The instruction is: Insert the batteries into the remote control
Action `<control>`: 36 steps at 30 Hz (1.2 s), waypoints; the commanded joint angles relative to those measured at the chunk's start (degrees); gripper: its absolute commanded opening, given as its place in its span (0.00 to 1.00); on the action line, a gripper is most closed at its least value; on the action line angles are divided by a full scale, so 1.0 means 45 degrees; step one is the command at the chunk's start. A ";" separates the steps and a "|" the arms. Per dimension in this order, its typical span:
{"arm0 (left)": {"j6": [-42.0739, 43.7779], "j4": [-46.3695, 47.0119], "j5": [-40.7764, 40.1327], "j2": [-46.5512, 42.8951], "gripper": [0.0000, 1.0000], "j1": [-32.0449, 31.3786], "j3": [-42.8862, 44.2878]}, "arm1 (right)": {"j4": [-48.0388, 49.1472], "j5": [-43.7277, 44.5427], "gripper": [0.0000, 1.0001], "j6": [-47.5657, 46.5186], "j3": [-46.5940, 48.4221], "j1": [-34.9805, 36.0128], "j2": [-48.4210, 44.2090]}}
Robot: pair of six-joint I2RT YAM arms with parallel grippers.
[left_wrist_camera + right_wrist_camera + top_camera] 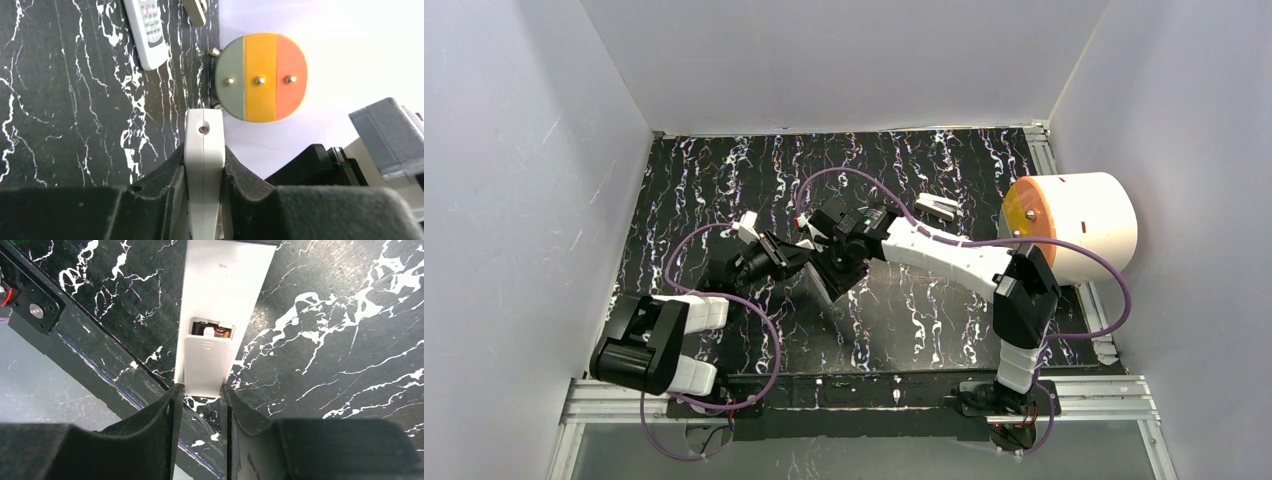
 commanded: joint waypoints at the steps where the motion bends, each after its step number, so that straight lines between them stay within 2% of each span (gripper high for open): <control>1: -0.1526 0.2951 -0.0190 0.0266 0.00 -0.0106 -0.0107 | -0.0344 -0.0105 0.40 -0.0175 0.1005 0.0175 0.0074; 5: -0.1476 0.3023 -0.0143 0.0281 0.00 -0.0107 -0.0036 | -0.0617 -0.0062 0.41 -0.0405 0.1144 0.0169 0.0139; 14: -0.1165 0.2924 -0.0106 0.0165 0.00 -0.0097 -0.0225 | -0.1080 0.1321 0.40 -0.0303 0.1432 0.0181 0.0208; 36: -0.0666 0.2572 0.0202 0.0285 0.00 -0.0097 -0.0042 | -0.1209 0.2432 0.41 -0.0404 0.2162 0.0173 0.0442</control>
